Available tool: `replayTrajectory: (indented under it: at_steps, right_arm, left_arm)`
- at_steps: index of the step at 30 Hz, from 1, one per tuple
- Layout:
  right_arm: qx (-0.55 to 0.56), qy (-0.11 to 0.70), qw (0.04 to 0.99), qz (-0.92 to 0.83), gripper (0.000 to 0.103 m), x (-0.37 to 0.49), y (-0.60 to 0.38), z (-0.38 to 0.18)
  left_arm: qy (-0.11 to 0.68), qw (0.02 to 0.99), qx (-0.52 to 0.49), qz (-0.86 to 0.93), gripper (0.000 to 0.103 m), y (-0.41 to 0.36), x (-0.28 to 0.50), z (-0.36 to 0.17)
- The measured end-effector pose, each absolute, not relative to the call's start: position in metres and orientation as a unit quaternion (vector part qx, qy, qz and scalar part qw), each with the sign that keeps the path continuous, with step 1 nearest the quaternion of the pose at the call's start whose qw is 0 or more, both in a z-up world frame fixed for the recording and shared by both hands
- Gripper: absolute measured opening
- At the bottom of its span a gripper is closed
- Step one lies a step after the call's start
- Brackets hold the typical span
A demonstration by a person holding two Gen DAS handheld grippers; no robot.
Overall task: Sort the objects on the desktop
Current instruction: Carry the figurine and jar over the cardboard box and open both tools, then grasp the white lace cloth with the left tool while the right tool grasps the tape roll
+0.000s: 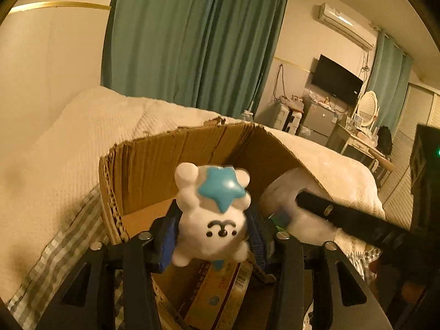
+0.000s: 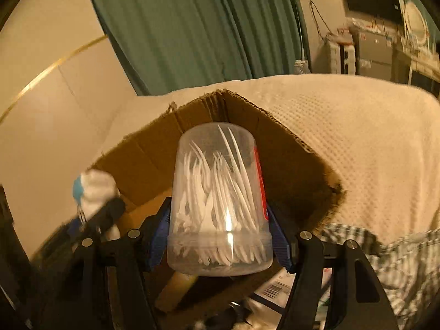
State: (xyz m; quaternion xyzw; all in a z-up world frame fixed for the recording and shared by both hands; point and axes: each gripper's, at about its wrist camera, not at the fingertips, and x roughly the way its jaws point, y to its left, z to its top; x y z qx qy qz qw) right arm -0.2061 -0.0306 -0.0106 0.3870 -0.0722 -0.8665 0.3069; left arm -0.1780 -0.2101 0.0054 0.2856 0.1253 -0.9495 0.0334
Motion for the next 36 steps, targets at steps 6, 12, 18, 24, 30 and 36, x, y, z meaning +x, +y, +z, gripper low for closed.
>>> replayTrajectory:
  at_steps: [6,12,18,24,30,36]
  right_arm:
    - [0.343,-0.1,0.293,-0.887,0.087,-0.175,0.008,0.024]
    - [0.324,-0.083,0.26,-0.906,0.087,-0.116,0.086,0.05]
    - [0.34,-0.03,0.194,-0.92,0.089,-0.072,0.152,0.025]
    - [0.382,-0.018,0.154,-0.911,0.089,-0.053,0.179,-0.051]
    - [0.419,-0.002,0.166,-0.893,0.091,-0.041,0.179,-0.11]
    - [0.423,0.016,0.174,-0.889,0.094,-0.038,0.17,-0.117]
  left_arm:
    - [0.133,0.029,0.273,-0.952,0.068,-0.198,-0.14,0.011]
    - [0.1,-0.014,0.254,-0.962,0.087,-0.149,-0.089,0.026]
    - [0.066,-0.04,0.284,-0.956,0.095,-0.09,-0.054,-0.006]
    - [0.04,-0.038,0.334,-0.941,0.095,-0.052,-0.051,-0.057]
    - [0.023,-0.028,0.354,-0.934,0.095,-0.045,-0.058,-0.089]
    - [0.028,-0.013,0.373,-0.927,0.095,-0.049,-0.072,-0.11]
